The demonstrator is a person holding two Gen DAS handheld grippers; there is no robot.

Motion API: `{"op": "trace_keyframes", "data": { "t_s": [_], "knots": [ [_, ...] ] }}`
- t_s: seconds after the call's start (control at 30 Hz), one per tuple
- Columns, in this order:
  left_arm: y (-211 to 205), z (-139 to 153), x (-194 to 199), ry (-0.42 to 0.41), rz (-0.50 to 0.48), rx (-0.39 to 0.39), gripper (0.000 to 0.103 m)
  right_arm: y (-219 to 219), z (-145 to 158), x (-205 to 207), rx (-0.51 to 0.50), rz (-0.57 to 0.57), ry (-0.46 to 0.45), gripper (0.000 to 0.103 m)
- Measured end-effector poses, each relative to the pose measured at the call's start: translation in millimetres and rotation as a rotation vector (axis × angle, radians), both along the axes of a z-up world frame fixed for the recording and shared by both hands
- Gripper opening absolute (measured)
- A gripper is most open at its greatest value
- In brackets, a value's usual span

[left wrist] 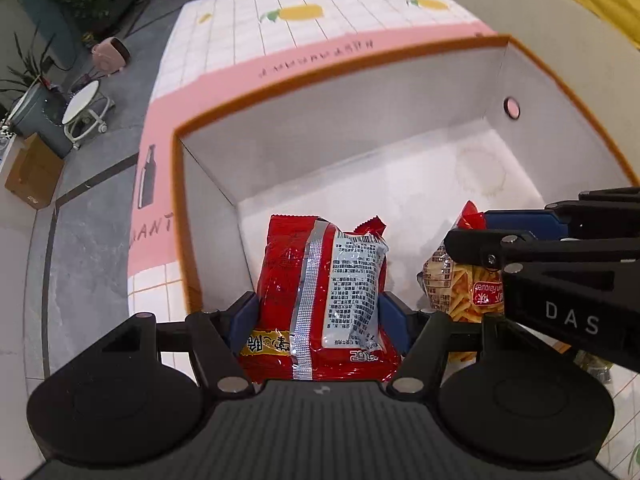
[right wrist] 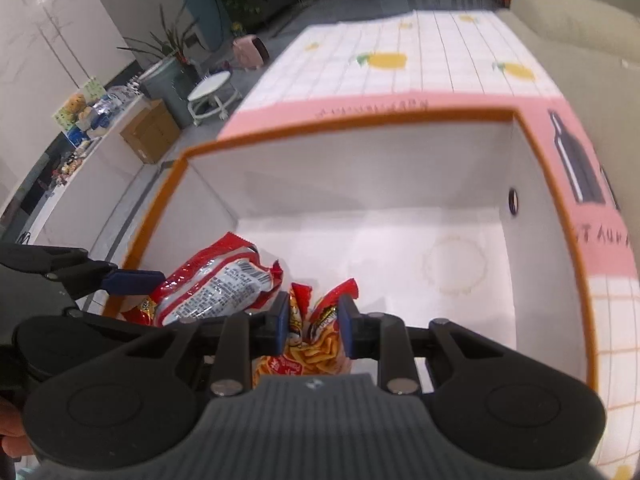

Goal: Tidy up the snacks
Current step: 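Carry both bags over the orange box and release them inside, then withdraw both tools back toward the remaining snacks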

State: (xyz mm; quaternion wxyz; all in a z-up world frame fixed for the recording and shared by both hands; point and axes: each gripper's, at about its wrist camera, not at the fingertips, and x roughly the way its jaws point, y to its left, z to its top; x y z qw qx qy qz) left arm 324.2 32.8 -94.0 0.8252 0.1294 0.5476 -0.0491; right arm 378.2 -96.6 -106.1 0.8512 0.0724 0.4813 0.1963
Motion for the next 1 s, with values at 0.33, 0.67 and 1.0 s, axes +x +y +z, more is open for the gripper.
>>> {"op": "trace_keyframes", "data": {
  "t_s": [0.33, 0.67, 1.0],
  "knots": [
    [-7, -12, 2, 0.028, -0.023, 0.047, 0.079, -1, -10, 7, 0.034, -0.014, 0.077, 0.03],
    [-5, -5, -3, -0.002, -0.02, 0.034, 0.087, -5, -11, 6, 0.038, -0.059, 0.097, 0.049],
    [-10, 27, -24, -0.104, -0.019, 0.033, 0.089, -13, 19, -8, 0.0, -0.093, 0.015, 0.063]
  ]
}}
